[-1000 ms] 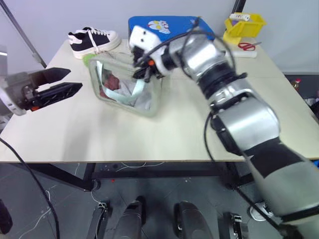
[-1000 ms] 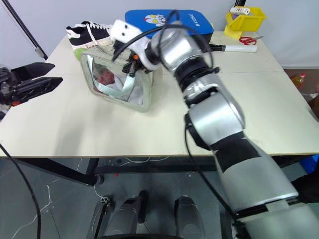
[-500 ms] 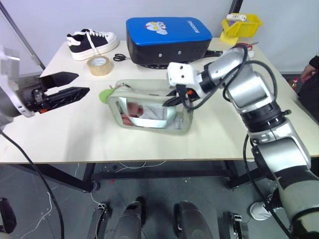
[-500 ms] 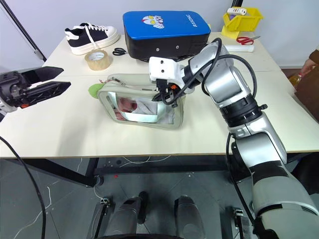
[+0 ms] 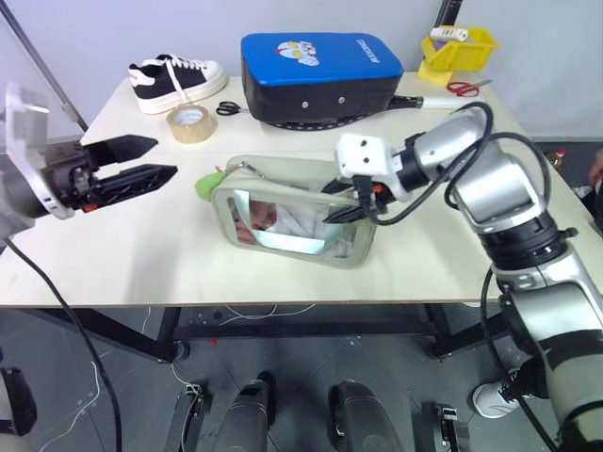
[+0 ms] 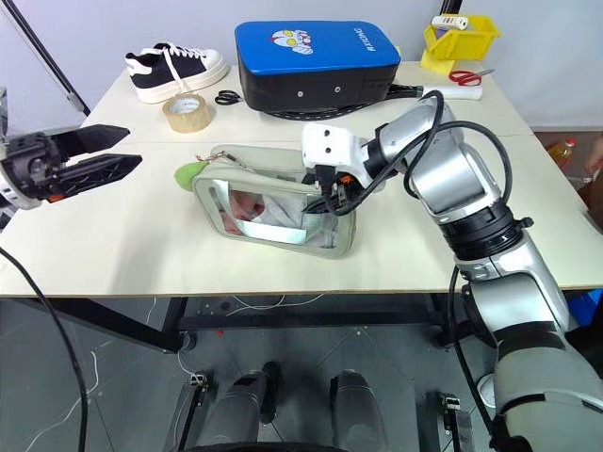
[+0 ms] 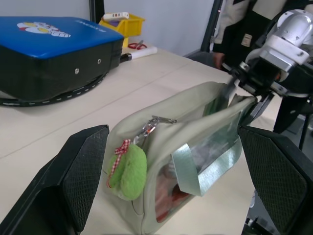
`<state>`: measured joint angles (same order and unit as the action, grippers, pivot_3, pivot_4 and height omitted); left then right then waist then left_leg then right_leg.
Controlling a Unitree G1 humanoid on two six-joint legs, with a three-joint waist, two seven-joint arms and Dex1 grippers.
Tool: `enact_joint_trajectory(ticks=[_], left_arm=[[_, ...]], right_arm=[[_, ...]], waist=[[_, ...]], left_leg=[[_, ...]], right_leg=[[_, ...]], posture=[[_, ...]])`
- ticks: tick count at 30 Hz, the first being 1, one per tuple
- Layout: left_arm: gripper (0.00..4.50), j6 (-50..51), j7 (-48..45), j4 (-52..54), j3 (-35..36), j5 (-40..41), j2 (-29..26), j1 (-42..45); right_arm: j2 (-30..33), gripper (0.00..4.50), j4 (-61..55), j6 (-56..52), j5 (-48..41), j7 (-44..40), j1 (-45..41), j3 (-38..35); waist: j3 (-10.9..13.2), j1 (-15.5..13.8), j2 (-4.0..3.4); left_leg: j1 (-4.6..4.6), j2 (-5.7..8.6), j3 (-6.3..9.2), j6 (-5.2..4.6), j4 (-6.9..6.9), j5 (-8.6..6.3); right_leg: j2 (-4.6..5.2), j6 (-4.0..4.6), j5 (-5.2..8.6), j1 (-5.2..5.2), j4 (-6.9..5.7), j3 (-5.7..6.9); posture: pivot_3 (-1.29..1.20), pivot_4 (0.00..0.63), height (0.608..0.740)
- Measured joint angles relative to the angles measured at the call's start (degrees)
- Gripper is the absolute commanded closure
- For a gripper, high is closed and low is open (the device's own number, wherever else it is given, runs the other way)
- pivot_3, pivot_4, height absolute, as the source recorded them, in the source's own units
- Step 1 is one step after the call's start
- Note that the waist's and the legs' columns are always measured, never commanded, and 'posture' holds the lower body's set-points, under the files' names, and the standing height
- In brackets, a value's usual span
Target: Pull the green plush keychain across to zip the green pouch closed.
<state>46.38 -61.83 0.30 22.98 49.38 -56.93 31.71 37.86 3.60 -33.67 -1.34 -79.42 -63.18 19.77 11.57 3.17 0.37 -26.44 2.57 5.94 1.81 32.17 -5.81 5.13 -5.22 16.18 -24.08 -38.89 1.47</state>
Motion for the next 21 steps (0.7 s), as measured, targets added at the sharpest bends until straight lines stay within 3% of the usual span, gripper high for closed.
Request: enact_joint_trajectory(ticks=[1,8,11,17,21], left_arm=[[0.00,0.22,-0.01,0.39,-0.22,0.04,0.22,-0.02],[0.00,0.36,-0.51,0.12,-1.36,-0.25,0.34,0.08],[0.00,0.30,-0.92,-1.30,-2.10,-0.78,0.35,1.01],[0.00,-0.72,-2.87,-3.42,-4.88,-2.61,0.43,4.16],[0.00,-3.04,-5.73,-5.61,-8.96,-5.73,0.44,4.43]], right_arm=[[1.52,0.29,-0.33,-0.85,-0.26,0.26,-0.02,-1.04],[9.65,0.29,-11.57,-8.48,-4.63,0.76,2.66,-7.10],[10.50,1.15,-15.32,-11.04,-5.84,1.76,7.58,-6.49],[10.37,4.36,-17.39,-12.46,-5.89,5.50,9.62,-4.34],[10.57,4.44,-16.02,-11.04,-5.83,6.30,9.46,-4.26]], waist=[[0.00,-0.31,0.00],[-0.01,-0.89,0.04],[-0.01,-0.70,0.04],[-0.01,-0.73,0.03],[-0.01,-0.77,0.03]], left_leg=[[0.00,0.00,0.00,0.00,0.00,0.00],[-0.02,-0.03,-0.02,0.04,-0.02,-0.03],[-0.03,-0.07,-0.08,0.03,-0.02,-0.03],[-0.04,-0.17,-0.35,0.00,-0.01,-0.01],[-0.03,-0.22,-0.57,0.00,-0.02,0.00]], right_leg=[[0.01,0.00,0.00,0.00,0.01,0.00],[0.14,0.20,0.09,0.08,0.25,0.03],[0.15,0.41,-0.02,0.12,0.47,0.00],[0.09,0.42,-0.04,0.17,0.61,-0.01],[-0.02,0.38,-0.07,0.21,0.68,-0.04]], posture=[[0.00,0.150,0.724],[0.00,0.150,0.724],[0.00,0.150,0.724],[0.00,0.150,0.724],[0.00,0.150,0.724]])
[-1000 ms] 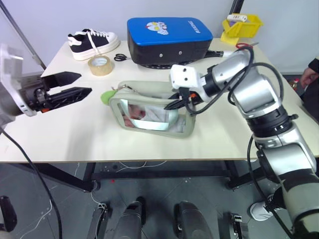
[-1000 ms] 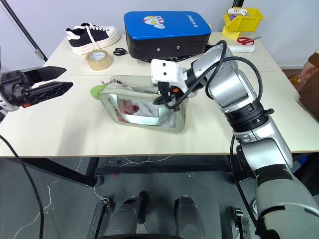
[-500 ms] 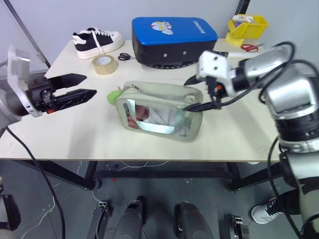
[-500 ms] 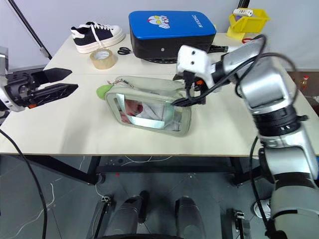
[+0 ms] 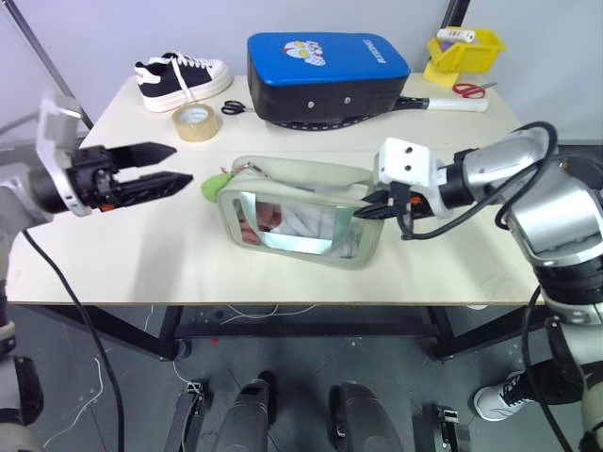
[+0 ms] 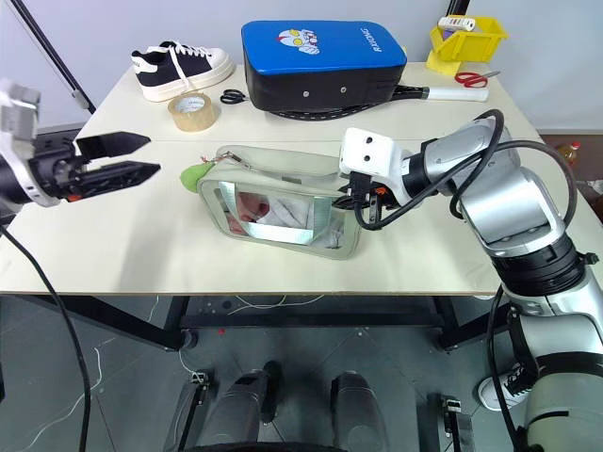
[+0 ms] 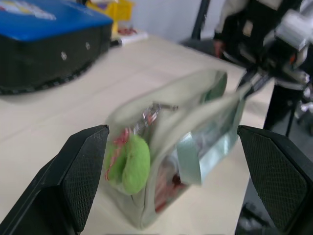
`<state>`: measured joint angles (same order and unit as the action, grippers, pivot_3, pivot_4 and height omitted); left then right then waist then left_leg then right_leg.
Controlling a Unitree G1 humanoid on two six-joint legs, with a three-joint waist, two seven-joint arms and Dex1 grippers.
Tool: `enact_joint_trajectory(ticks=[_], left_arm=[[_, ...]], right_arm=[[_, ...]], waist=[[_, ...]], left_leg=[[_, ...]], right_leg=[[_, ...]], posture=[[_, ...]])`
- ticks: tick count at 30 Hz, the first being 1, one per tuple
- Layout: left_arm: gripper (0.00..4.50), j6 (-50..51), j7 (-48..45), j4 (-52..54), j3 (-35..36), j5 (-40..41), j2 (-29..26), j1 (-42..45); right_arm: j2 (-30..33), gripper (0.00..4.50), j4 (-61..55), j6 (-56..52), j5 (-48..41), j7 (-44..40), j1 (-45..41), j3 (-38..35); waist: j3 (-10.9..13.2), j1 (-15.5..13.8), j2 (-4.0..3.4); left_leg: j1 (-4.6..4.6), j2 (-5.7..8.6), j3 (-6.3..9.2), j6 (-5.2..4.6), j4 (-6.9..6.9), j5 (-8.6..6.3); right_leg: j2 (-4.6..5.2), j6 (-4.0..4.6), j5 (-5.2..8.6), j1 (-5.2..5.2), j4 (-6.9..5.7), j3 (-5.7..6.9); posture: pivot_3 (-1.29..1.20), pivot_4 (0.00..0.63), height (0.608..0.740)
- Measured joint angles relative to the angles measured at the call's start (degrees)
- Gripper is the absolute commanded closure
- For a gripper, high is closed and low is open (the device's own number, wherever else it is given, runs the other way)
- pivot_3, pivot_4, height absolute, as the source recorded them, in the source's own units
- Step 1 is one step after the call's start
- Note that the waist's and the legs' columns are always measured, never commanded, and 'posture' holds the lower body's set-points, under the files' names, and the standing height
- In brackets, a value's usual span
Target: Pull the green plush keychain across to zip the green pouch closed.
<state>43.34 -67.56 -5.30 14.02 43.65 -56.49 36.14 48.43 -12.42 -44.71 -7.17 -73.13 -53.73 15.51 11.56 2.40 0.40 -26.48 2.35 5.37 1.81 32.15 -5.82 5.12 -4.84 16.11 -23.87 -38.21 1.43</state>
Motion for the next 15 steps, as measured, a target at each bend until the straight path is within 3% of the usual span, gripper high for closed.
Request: enact_joint_trajectory(ticks=[7,14,15], left_arm=[[0.00,-5.82,-3.95,-6.14,-6.51,-7.13,1.81,3.20],[0.00,-10.20,-5.75,-9.18,-11.27,-12.31,5.99,4.83],[0.54,-10.64,-5.72,-9.94,-11.48,-13.02,6.46,5.27]], right_arm=[[0.47,4.44,6.98,8.11,2.41,0.00,-2.65,1.22],[0.09,4.44,8.09,8.96,2.45,-0.04,-3.12,1.47],[0.06,4.50,8.02,8.85,2.44,-0.02,-3.12,1.47]], waist=[[0.01,0.01,0.01],[0.01,0.06,0.02],[0.01,0.07,0.02]], left_leg=[[0.00,-0.11,-0.24,-0.01,0.04,0.01],[-0.01,-0.16,-0.27,-0.02,0.03,0.01],[0.00,-0.17,-0.27,-0.02,0.03,0.01]], right_leg=[[-0.01,-0.10,-0.08,0.04,0.03,-0.03],[-0.09,-0.18,-0.12,0.03,0.03,-0.04],[-0.10,-0.19,-0.13,0.03,0.03,-0.04]], posture=[[0.00,0.150,0.724],[0.00,0.150,0.724],[0.00,0.150,0.724]])
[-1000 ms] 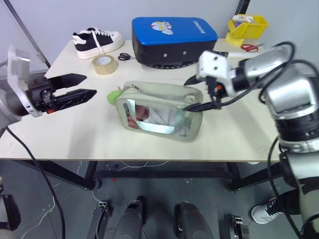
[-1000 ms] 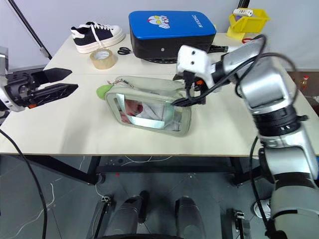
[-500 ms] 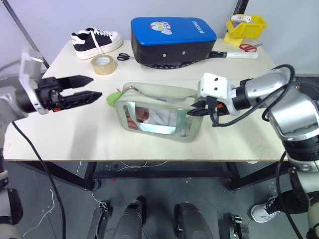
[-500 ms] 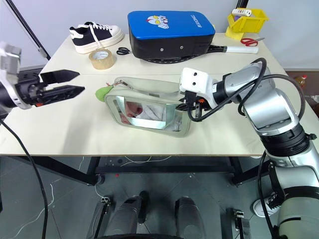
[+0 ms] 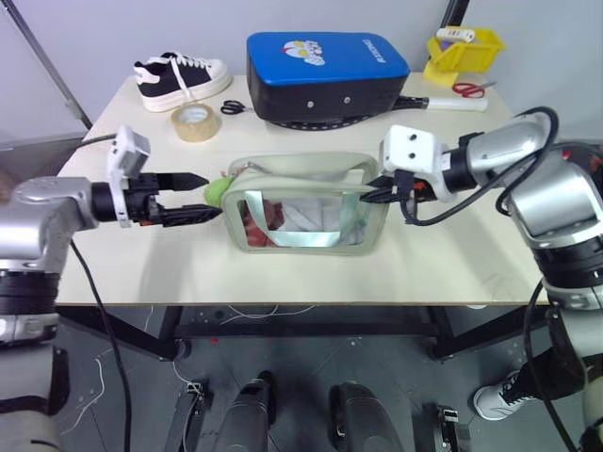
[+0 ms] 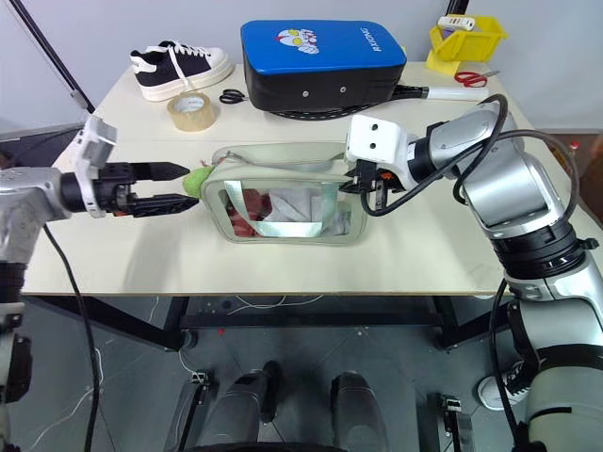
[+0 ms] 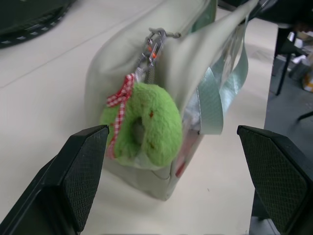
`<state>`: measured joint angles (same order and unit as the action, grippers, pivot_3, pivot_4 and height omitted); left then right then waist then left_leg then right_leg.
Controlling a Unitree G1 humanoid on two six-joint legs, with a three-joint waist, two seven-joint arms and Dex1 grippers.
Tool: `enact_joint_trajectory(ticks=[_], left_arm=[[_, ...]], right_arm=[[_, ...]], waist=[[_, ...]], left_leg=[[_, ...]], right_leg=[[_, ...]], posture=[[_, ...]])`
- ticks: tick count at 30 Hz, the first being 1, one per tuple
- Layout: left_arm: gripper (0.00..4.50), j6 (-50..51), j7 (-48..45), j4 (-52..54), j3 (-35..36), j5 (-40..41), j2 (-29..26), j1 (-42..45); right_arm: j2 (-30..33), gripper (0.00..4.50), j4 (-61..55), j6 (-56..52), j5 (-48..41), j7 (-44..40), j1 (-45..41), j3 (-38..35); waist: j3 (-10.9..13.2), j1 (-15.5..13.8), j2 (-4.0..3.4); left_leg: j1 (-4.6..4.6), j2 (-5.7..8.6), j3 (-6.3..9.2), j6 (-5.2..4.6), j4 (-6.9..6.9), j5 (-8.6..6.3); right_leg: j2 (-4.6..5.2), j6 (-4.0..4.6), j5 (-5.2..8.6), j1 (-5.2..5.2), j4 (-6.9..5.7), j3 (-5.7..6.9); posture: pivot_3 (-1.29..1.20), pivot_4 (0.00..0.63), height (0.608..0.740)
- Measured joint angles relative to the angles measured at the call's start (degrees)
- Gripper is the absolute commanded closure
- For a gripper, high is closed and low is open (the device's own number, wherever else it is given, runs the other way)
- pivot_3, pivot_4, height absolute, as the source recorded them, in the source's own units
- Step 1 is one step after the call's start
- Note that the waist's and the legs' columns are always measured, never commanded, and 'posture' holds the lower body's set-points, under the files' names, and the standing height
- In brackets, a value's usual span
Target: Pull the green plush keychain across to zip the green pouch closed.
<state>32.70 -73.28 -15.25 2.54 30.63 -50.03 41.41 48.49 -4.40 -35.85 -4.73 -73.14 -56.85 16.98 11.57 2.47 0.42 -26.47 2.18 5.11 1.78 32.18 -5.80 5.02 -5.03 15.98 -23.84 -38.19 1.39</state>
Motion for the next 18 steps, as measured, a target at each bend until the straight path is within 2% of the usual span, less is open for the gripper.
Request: enact_joint_trajectory(ticks=[2,8,15,18], left_arm=[[1.27,-0.69,-0.16,-1.25,-0.04,-0.80,0.46,0.51],[4.45,-1.19,-1.66,-2.80,0.02,-1.40,1.57,1.17],[4.45,-1.17,-2.14,-3.88,0.46,-1.46,1.58,1.88],[4.45,-0.52,-1.72,-4.15,0.57,-1.27,1.89,4.98]], right_arm=[[0.01,4.50,-0.07,-0.24,-0.03,0.02,0.07,0.00],[0.12,4.50,-1.09,-1.56,-0.42,0.29,0.57,-0.07],[0.19,4.50,-1.82,-2.78,-0.74,0.79,0.76,-0.07],[0.30,4.50,-2.08,-3.31,-0.99,0.87,0.90,-0.10]], waist=[[0.00,0.01,0.00],[0.00,0.00,0.00],[0.00,-0.02,0.00],[0.02,-0.06,0.03]], left_leg=[[0.01,-0.01,0.00,0.00,0.00,0.00],[0.01,-0.01,-0.01,0.00,0.01,0.00],[0.02,-0.02,0.00,0.00,0.02,0.00],[0.01,-0.02,0.01,0.00,0.06,0.00]], right_leg=[[-0.01,-0.01,-0.01,0.00,-0.02,0.00],[0.00,-0.01,-0.01,0.02,-0.01,0.00],[0.00,-0.01,-0.01,0.02,-0.02,0.00],[-0.01,-0.02,-0.01,0.03,-0.02,0.01]], posture=[[0.00,0.150,0.724],[0.00,0.150,0.724],[0.00,0.150,0.724],[0.00,0.150,0.724]])
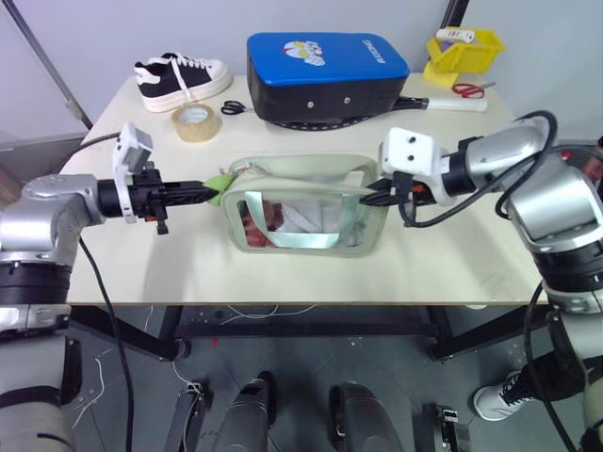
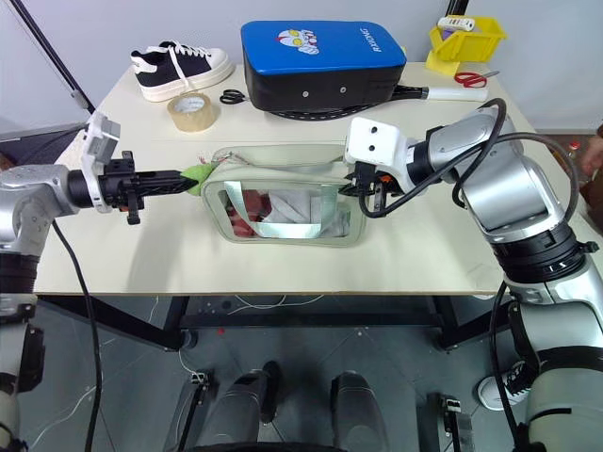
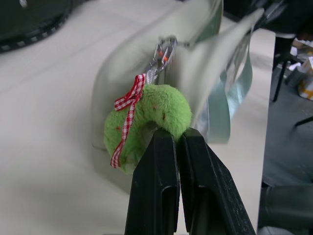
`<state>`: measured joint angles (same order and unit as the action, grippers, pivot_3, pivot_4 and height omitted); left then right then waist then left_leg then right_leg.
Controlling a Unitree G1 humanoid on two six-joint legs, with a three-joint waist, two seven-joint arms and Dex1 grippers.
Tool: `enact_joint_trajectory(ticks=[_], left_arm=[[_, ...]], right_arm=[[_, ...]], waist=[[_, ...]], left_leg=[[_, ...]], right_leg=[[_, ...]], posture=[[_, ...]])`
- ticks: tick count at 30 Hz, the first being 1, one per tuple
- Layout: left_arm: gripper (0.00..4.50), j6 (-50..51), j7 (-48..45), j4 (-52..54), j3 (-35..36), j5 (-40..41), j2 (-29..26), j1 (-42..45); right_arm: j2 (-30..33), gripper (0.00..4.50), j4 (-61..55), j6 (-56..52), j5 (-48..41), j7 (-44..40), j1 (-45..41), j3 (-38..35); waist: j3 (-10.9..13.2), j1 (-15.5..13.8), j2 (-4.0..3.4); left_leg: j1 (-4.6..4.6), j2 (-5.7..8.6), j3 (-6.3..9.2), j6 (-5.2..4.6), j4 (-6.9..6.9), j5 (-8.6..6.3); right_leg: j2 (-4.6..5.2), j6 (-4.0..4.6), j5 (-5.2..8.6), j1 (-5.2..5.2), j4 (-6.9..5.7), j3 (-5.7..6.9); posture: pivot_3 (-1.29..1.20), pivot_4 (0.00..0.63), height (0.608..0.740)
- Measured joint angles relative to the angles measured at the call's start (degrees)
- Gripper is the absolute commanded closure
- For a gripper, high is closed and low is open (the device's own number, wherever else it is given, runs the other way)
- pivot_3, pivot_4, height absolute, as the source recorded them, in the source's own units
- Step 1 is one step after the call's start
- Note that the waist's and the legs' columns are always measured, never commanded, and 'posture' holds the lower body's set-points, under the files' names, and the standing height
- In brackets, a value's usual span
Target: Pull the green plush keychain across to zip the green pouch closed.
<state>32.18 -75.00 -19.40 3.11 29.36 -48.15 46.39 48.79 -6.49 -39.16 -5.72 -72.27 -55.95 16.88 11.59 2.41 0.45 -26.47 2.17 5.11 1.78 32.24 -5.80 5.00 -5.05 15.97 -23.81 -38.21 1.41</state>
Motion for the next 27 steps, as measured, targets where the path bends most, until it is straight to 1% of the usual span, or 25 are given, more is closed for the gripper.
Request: enact_joint_trajectory(ticks=[2,4,7,9,12,14,19,23,27], left_arm=[[4.45,1.07,-0.16,1.62,0.19,0.81,0.30,3.34],[4.45,2.15,-0.16,4.28,0.41,2.20,1.95,6.20],[4.45,2.64,0.16,7.98,-0.79,2.76,5.83,8.11],[4.45,2.95,0.25,9.36,-3.66,2.49,8.97,8.12],[3.56,3.42,1.59,8.43,-7.17,0.37,11.54,8.63],[2.56,2.78,3.28,5.94,-8.15,-2.03,12.25,9.81],[0.05,0.70,4.82,4.08,-7.92,-4.14,11.69,10.38],[0.05,-0.39,3.55,5.91,-5.73,-4.09,7.16,8.69],[0.05,0.29,0.08,8.78,-2.69,-2.49,0.92,2.81]], right_arm=[[0.05,4.50,-0.41,-0.34,-0.17,0.04,0.27,-0.08],[0.00,4.50,-0.78,-0.43,-0.19,0.30,0.63,-0.17],[-0.11,4.50,-1.13,-0.42,-0.24,0.50,1.03,-0.19],[-0.12,4.50,-1.14,-0.42,-0.25,0.58,1.31,-0.19],[-0.28,4.50,-1.17,-0.41,-0.25,0.77,1.33,-0.19],[-0.33,4.50,-1.18,-0.42,-0.26,0.98,1.35,-0.19],[-0.32,4.50,-1.41,-0.53,-0.27,1.18,1.35,-0.19],[-0.30,4.50,-2.21,-0.73,-0.32,1.26,1.54,-0.19],[-0.10,4.50,-2.39,-1.43,-0.68,1.55,1.69,-0.23]], waist=[[0.00,-0.05,0.01],[0.00,-0.11,0.01],[0.00,-0.08,0.00],[0.00,0.00,0.00],[0.00,0.10,0.00],[0.00,0.08,0.00],[0.00,0.06,0.01],[0.00,0.26,0.00],[0.00,0.13,0.00]], left_leg=[[0.01,0.01,0.00,0.00,0.03,0.00],[0.03,0.02,-0.01,0.00,0.06,0.00],[0.10,0.02,-0.02,0.00,0.10,0.00],[0.13,0.02,-0.01,-0.01,0.12,0.00],[0.13,0.02,-0.02,-0.02,0.16,0.01],[0.13,0.02,-0.01,-0.02,0.17,0.01],[0.11,0.00,-0.01,-0.03,0.18,0.00],[0.12,-0.02,-0.02,-0.02,0.14,0.00],[0.12,-0.04,-0.01,-0.02,0.09,-0.01]], right_leg=[[0.01,-0.01,0.00,0.05,0.01,0.00],[0.02,-0.03,-0.01,0.11,0.05,0.01],[0.02,-0.05,-0.02,0.20,0.05,0.00],[0.00,-0.08,-0.04,0.23,0.02,0.00],[-0.05,-0.18,-0.10,0.22,0.00,0.00],[-0.07,-0.19,-0.10,0.22,0.00,0.01],[-0.06,-0.19,-0.10,0.22,0.01,0.01],[-0.06,-0.19,-0.10,0.19,0.01,-0.01],[-0.03,-0.17,-0.09,0.18,0.03,0.00]], posture=[[0.00,0.150,0.724],[0.00,0.150,0.724],[0.00,0.150,0.724],[0.00,0.150,0.724],[0.00,0.150,0.724],[0.00,0.150,0.724],[0.00,0.150,0.724],[0.00,0.150,0.724],[0.00,0.150,0.724]])
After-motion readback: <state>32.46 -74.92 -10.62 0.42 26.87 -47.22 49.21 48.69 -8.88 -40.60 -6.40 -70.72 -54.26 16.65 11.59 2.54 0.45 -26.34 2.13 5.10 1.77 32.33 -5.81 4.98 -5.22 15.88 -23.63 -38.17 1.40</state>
